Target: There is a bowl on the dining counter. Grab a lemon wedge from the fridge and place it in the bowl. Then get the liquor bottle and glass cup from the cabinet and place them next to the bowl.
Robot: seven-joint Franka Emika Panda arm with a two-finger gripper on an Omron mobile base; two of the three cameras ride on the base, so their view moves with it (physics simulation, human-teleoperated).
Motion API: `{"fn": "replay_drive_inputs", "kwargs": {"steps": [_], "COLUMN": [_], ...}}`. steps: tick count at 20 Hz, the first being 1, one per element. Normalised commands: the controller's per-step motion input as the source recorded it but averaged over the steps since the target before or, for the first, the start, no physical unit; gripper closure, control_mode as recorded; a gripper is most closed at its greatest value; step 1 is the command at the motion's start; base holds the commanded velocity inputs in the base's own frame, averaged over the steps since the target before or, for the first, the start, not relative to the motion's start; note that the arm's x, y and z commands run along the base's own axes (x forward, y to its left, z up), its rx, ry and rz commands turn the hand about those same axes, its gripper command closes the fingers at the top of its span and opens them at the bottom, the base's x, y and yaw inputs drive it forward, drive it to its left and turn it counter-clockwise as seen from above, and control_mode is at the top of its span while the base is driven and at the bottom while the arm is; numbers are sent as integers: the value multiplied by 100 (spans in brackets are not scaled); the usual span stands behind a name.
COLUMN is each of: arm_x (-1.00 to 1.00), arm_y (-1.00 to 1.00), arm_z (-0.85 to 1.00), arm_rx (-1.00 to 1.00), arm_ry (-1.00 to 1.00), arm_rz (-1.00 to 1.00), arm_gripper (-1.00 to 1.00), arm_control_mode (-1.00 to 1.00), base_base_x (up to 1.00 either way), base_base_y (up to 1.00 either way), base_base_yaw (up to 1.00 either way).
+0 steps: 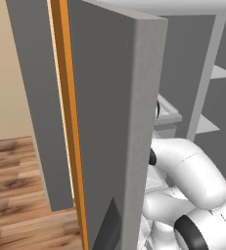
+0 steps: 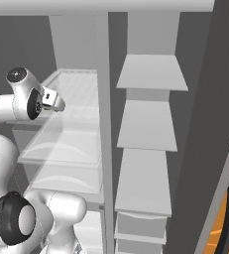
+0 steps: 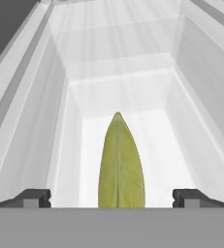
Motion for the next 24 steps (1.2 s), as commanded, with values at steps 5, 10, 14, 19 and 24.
{"fn": "replay_drive_inputs", "kwargs": {"steps": [5,10,14,19,24], "arm_x": [18,10,3,-10,-4], "arm_y": [0,0,0,5,11], "arm_z": [-21,-16,-1,18,15], "arm_rx": [0,0,0,0,0], "arm_ry": [3,1,-1,-14,-7], "arm_rz": [0,0,0,0,0], "arm_gripper": [100,100,100,100,100], "arm_control_mode": [-100,-100,-100,-100,-100], "base_base_x": [0,0,0,0,0], "base_base_y": [0,0,0,0,0], "base_base_yaw": [0,0,0,0,0]}}
